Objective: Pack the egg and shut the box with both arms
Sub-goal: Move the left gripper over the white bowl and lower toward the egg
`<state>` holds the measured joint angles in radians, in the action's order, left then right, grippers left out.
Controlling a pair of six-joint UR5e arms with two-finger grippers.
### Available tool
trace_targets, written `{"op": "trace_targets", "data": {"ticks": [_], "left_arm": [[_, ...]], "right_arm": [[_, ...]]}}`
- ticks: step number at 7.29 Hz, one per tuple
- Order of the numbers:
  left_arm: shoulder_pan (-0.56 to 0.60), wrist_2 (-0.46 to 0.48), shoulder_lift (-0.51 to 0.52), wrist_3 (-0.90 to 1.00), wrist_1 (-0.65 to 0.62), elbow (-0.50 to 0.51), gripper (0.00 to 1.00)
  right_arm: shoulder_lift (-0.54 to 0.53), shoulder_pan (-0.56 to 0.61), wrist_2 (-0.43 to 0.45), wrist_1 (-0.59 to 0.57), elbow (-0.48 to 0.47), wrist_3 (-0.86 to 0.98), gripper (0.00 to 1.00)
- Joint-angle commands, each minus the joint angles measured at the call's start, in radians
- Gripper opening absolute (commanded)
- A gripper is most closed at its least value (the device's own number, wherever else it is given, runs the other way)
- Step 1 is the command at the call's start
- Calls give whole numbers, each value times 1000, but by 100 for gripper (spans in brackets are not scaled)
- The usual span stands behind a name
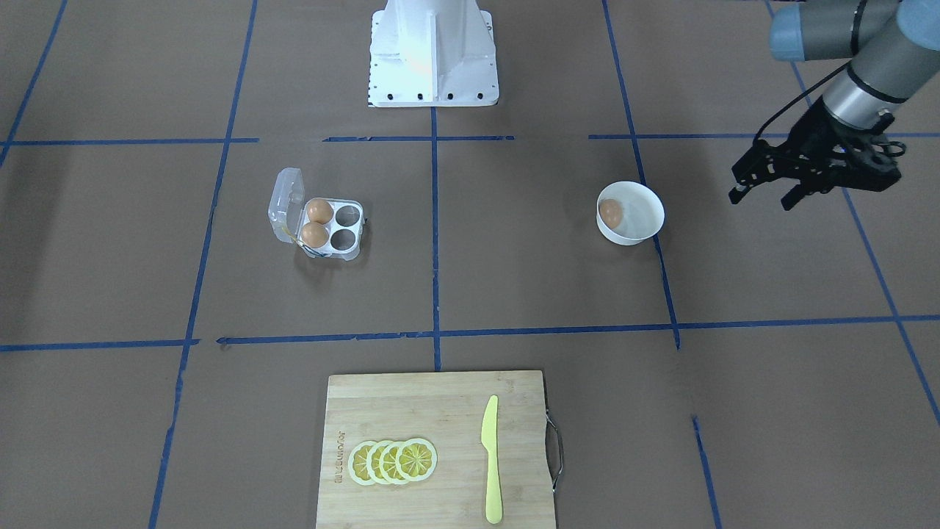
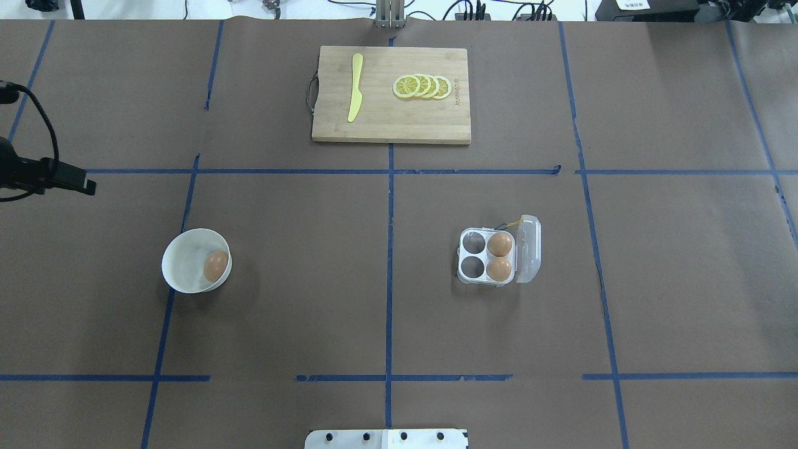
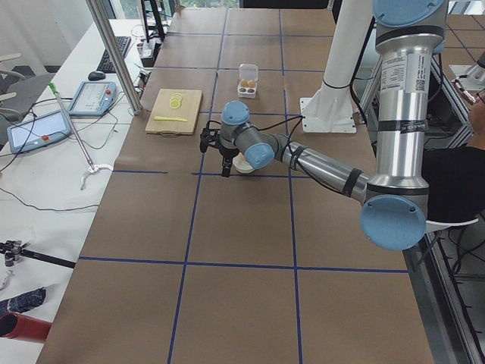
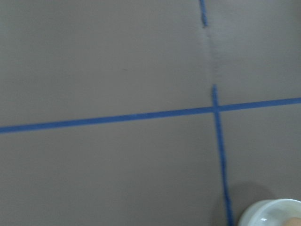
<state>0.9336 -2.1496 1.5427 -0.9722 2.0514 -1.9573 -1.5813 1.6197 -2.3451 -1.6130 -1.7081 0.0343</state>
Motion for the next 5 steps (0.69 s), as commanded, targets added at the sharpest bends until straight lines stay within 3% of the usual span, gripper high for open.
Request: {"op": "trace_targets", "data": {"ticks": [1,3,5], "left_arm": [[-168,132,26,-177,35,-14,90],[-223,181,101,-177,29,53,82],[-275,221,122,-175,27,78,82]], "right_arm": [[1,-1,-2,2,-4,1,100],[3,0,-2,4,-1,-1,100],[1,-1,-3,2,-1,-1,100]]}}
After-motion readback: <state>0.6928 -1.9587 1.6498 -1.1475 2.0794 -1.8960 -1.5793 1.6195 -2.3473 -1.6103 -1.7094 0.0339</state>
